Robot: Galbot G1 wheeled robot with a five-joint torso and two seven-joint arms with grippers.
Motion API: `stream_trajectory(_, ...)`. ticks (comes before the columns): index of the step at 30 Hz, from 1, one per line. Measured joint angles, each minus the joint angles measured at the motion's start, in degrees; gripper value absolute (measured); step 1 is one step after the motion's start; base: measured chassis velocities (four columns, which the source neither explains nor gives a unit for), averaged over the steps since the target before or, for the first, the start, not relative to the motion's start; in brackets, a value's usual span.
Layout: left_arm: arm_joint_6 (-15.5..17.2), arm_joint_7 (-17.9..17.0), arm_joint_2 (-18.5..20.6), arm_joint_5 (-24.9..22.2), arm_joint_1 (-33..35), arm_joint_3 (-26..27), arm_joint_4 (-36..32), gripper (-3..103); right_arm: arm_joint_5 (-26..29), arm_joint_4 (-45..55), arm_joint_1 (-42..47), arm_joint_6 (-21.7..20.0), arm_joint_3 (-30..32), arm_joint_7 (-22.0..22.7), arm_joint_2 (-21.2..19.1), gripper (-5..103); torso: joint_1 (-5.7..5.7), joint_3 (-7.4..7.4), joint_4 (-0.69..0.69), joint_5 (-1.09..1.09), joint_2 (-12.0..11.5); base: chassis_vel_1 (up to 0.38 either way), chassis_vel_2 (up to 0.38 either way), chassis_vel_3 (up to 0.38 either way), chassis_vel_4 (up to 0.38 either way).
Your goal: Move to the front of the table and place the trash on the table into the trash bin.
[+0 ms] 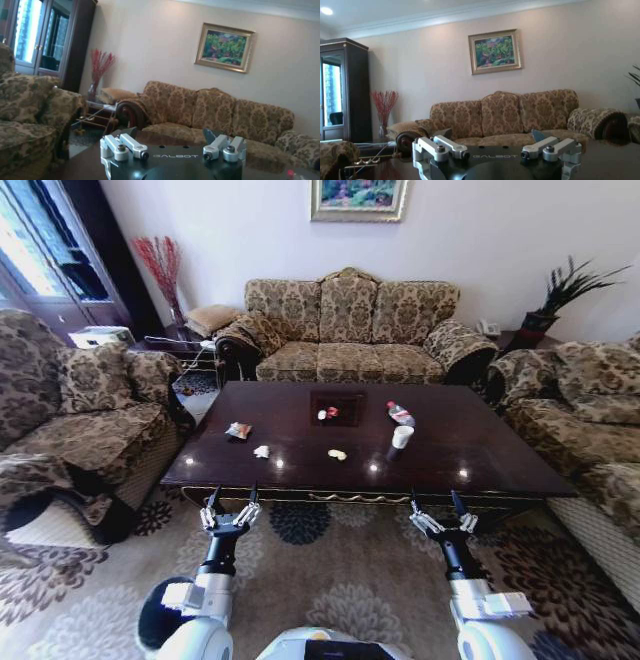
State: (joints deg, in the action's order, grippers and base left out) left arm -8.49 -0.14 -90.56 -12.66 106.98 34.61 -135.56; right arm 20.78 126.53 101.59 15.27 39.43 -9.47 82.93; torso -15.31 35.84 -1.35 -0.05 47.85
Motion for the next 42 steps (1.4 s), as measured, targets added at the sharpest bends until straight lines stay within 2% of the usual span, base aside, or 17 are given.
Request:
stream_trajectory(1,0.1,-0.3,1.0,-1.2,0.2,1.4,0.1,90,0.1,0.3,0.0,-0.3,0.1,0.1,-0.1,100,0.00,0.00,0.01,-0.01,0.0,0.147,0.121,-0.104,-0.177)
stream_trajectory(3,0.3,-1.0,6.0,-6.3,1.3,8.6,1.9,90,0.4,1.8,-0.3,-2.3,0.8,1.0,-0.5,100,0.00,0.00,0.01,0.02,0.0,0.044,0.071,-0.061,-0.064)
stream_trajectory(4,0.3,-1.0,6.0,-6.3,1.3,8.6,1.9,90,0.4,1.8,-0.3,-2.3,0.8,1.0,-0.5,100,0.00,0.00,0.01,0.02,0.0,0.010,0.020,-0.061,-0.024)
stream_trajectory(6,0.6,-1.0,10.8,-10.0,4.2,13.7,4.5,90,1.1,3.5,-0.7,-4.2,1.7,1.6,-0.4,100,0.00,0.00,0.00,0.07,0.0,0.000,0.000,0.000,0.000)
stream_trajectory(10,2.4,-1.5,14.1,-13.2,9.0,16.6,7.3,90,2.3,5.6,-0.7,-5.0,2.4,1.6,0.2,100,0.00,0.00,0.00,0.06,0.0,-0.064,-0.042,0.034,0.041)
stream_trajectory(12,4.3,-2.0,16.3,-14.6,12.9,18.4,11.1,90,3.0,7.3,-1.0,-4.9,2.8,0.9,0.7,100,0.00,0.00,-0.02,0.07,0.0,0.000,0.000,0.000,0.000)
stream_trajectory(13,4.3,-2.0,16.3,-14.6,12.9,18.4,11.1,90,3.0,7.3,-1.0,-4.9,2.8,0.9,0.7,100,0.00,0.00,-0.02,0.07,0.0,0.000,0.000,0.000,0.000)
stream_trajectory(16,6.7,-2.0,19.9,-15.1,15.2,19.6,17.7,88,3.2,9.0,-2.1,-4.7,2.7,0.7,0.8,100,0.00,-0.01,-0.01,0.01,0.0,0.000,0.000,0.000,0.000)
stream_trajectory(17,6.7,-2.0,19.9,-15.1,15.2,19.6,17.7,88,3.2,9.0,-2.1,-4.7,2.7,0.7,0.8,100,0.00,-0.01,-0.01,0.01,0.0,0.000,0.000,0.000,0.000)
stream_trajectory(20,8.1,-0.5,23.8,-15.0,13.8,19.3,25.7,88,3.3,9.8,-2.7,-5.1,2.4,-0.3,-0.1,100,0.01,-0.01,-0.01,0.03,0.0,0.000,0.000,0.000,0.000)
stream_trajectory(21,8.1,-0.5,23.8,-15.0,13.8,19.3,25.7,88,3.3,9.8,-2.7,-5.1,2.4,-0.3,-0.1,100,0.01,-0.01,-0.01,0.03,0.0,0.000,0.000,0.000,0.000)
stream_trajectory(26,11.3,3.8,30.1,-14.5,4.0,15.6,41.9,88,2.8,9.1,-3.0,-5.9,1.5,-1.5,-0.6,100,0.00,0.00,0.00,0.01,0.0,0.000,0.000,0.000,0.000)
stream_trajectory(28,11.6,4.3,30.5,-14.4,2.9,15.4,43.3,88,2.7,9.1,-2.9,-6.0,1.5,-1.5,-0.6,100,0.00,0.00,0.03,0.01,0.0,0.000,0.000,0.000,0.000)
stream_trajectory(31,14.0,7.1,32.4,-14.9,-1.6,14.5,49.9,88,2.8,9.0,-1.9,-6.3,1.7,-1.5,-1.0,100,0.00,0.00,0.01,0.02,0.0,0.000,0.000,0.000,0.000)
stream_trajectory(33,14.2,7.7,32.8,-15.1,-2.2,14.4,51.1,88,2.8,8.9,-1.8,-6.3,1.7,-1.5,-1.1,100,0.00,0.00,0.01,0.03,0.0,0.000,0.000,0.000,0.000)
stream_trajectory(38,14.8,11.8,35.3,-15.8,-5.2,13.5,58.1,88,2.5,8.2,-1.4,-6.3,1.7,-1.4,-0.5,100,0.00,0.00,-0.01,0.05,0.0,0.000,0.000,0.000,0.000)
stream_trajectory(42,14.8,13.4,36.3,-15.8,-6.1,12.9,60.1,88,2.4,7.6,-1.3,-6.3,1.6,-1.4,-0.1,100,0.00,0.00,0.00,0.05,0.0,0.000,0.000,0.000,0.000)
